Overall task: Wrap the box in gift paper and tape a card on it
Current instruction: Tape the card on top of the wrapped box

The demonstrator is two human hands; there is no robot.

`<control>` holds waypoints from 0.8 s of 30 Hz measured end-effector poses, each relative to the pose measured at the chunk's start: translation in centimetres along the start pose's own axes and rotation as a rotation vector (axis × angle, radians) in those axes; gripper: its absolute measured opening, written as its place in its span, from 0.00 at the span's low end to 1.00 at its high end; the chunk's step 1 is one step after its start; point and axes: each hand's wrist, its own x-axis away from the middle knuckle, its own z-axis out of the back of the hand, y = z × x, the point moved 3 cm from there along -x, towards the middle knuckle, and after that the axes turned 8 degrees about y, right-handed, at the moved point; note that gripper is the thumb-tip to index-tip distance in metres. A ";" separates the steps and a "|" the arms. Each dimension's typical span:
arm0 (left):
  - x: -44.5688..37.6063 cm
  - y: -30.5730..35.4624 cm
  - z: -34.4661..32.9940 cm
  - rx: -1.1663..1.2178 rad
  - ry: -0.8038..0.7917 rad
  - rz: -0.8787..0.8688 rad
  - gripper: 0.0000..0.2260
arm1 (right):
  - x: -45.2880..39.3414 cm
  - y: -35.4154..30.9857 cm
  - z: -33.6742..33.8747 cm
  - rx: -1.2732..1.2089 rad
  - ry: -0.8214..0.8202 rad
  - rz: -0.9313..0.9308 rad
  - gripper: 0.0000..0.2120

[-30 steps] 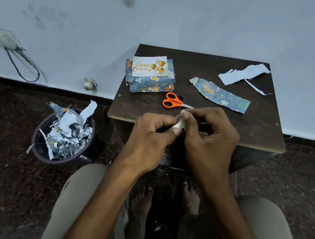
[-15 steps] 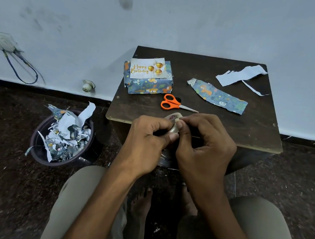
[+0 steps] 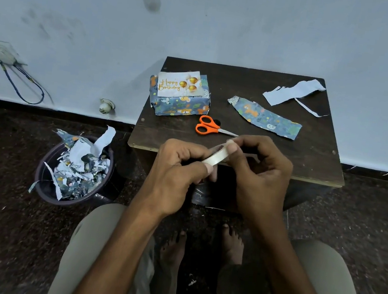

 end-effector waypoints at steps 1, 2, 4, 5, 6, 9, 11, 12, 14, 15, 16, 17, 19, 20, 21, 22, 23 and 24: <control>0.0 0.3 0.0 0.019 0.005 -0.024 0.14 | -0.3 0.2 0.1 -0.066 -0.047 -0.064 0.02; 0.0 0.3 0.0 0.050 0.024 -0.035 0.17 | -0.5 0.3 0.1 -0.131 -0.104 -0.118 0.04; -0.1 0.3 0.2 0.104 0.068 -0.028 0.20 | -0.7 0.3 0.1 -0.227 -0.226 -0.200 0.08; -0.2 0.3 0.2 0.113 0.088 -0.019 0.21 | -0.7 0.3 0.0 -0.260 -0.280 -0.235 0.09; -0.2 0.2 0.3 0.112 0.110 -0.009 0.21 | -0.6 0.3 -0.2 -0.286 -0.323 -0.273 0.10; -0.3 0.4 0.4 0.109 0.214 0.019 0.22 | -0.1 0.6 -0.8 -0.328 -0.389 -0.386 0.11; -0.2 0.4 0.5 0.209 0.297 0.041 0.22 | 0.1 0.5 -1.1 -0.373 -0.420 -0.439 0.12; -0.3 0.3 0.7 0.260 0.327 0.054 0.21 | 0.2 0.4 -1.2 -0.413 -0.437 -0.466 0.12; -0.3 0.2 0.8 0.260 0.320 0.059 0.19 | 0.5 0.0 -1.4 -0.480 -0.484 -0.515 0.12; -0.4 0.1 0.8 0.221 0.289 0.054 0.18 | 0.6 -0.1 -1.6 -0.488 -0.502 -0.527 0.12; -0.4 0.0 0.7 0.173 0.259 0.051 0.18 | 0.8 -0.2 -1.8 -0.471 -0.514 -0.532 0.12; -0.4 -0.1 0.7 0.120 0.237 0.050 0.16 | 0.9 -0.2 -2.0 -0.435 -0.514 -0.529 0.12; -0.3 -0.2 0.5 0.004 0.206 0.027 0.15 | 1.0 0.0 -2.3 -0.365 -0.497 -0.506 0.10; -0.2 -0.1 0.4 -0.051 0.194 0.008 0.15 | 1.0 0.1 -2.4 -0.345 -0.490 -0.488 0.09; -0.2 0.0 0.2 -0.094 0.187 -0.009 0.15 | 1.0 0.2 -2.4 -0.333 -0.483 -0.469 0.10; -0.1 0.0 0.1 -0.109 0.186 -0.019 0.16 | 0.9 0.2 -2.4 -0.331 -0.474 -0.453 0.11; -0.1 0.1 0.1 -0.097 0.188 -0.014 0.17 | 0.9 0.2 -2.2 -0.327 -0.463 -0.441 0.13; -0.1 0.0 0.0 -0.065 0.193 0.000 0.18 | 0.8 0.3 -2.1 -0.316 -0.458 -0.426 0.16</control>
